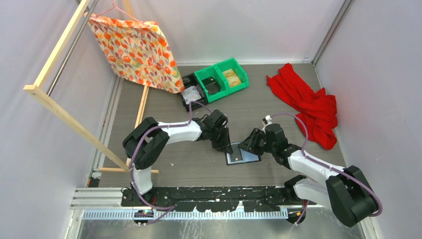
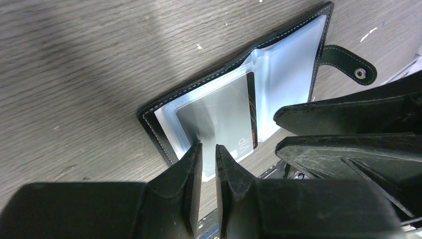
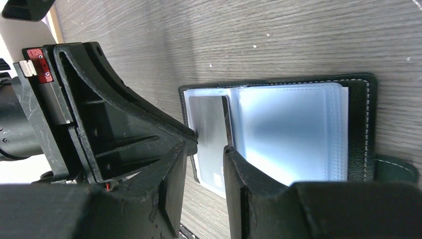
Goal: Take the credit cards out of the card holder
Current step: Remove the credit card from the card holder.
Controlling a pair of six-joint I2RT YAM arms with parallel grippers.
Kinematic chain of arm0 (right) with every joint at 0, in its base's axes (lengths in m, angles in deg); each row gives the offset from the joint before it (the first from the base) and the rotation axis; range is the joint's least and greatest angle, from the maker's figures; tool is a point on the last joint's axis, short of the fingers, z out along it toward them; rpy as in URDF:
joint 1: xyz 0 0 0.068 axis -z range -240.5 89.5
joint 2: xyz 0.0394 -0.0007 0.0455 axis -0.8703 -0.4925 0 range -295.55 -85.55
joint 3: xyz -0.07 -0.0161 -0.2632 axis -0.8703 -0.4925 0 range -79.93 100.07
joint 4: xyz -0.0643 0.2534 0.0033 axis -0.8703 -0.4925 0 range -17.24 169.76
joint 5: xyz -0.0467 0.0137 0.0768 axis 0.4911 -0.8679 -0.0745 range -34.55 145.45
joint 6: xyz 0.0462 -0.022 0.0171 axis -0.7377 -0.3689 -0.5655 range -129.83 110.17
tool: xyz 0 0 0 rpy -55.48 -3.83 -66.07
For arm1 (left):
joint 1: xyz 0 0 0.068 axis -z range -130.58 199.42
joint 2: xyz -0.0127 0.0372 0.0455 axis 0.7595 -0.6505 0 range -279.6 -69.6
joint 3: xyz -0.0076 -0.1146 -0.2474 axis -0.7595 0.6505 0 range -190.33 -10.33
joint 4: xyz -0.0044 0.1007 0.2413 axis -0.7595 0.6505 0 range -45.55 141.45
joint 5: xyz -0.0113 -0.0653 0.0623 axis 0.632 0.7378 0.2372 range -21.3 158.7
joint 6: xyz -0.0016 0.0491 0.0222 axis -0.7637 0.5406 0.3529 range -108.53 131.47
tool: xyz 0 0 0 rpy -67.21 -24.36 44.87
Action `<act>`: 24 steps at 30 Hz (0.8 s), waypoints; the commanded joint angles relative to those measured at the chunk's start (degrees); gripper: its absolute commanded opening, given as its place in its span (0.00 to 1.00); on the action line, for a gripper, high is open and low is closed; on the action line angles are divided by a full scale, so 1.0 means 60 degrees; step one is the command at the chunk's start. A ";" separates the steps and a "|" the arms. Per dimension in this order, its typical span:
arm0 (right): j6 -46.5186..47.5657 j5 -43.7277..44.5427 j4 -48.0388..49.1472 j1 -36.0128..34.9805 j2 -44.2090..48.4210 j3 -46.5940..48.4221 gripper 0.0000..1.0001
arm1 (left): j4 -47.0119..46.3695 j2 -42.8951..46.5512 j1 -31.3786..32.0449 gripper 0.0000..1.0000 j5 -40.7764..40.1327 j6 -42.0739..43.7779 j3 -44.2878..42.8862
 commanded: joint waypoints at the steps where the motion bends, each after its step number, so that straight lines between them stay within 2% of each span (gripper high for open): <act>1: -0.0039 -0.0129 0.0498 -0.0003 -0.0193 -0.0085 0.39 | -0.0427 -0.0352 0.0058 0.18 0.0226 -0.0097 -0.0011; 24: 0.0372 0.0529 -0.0241 0.0167 0.0405 -0.0188 0.39 | -0.0572 -0.0878 -0.0006 0.18 0.0378 0.0016 -0.0159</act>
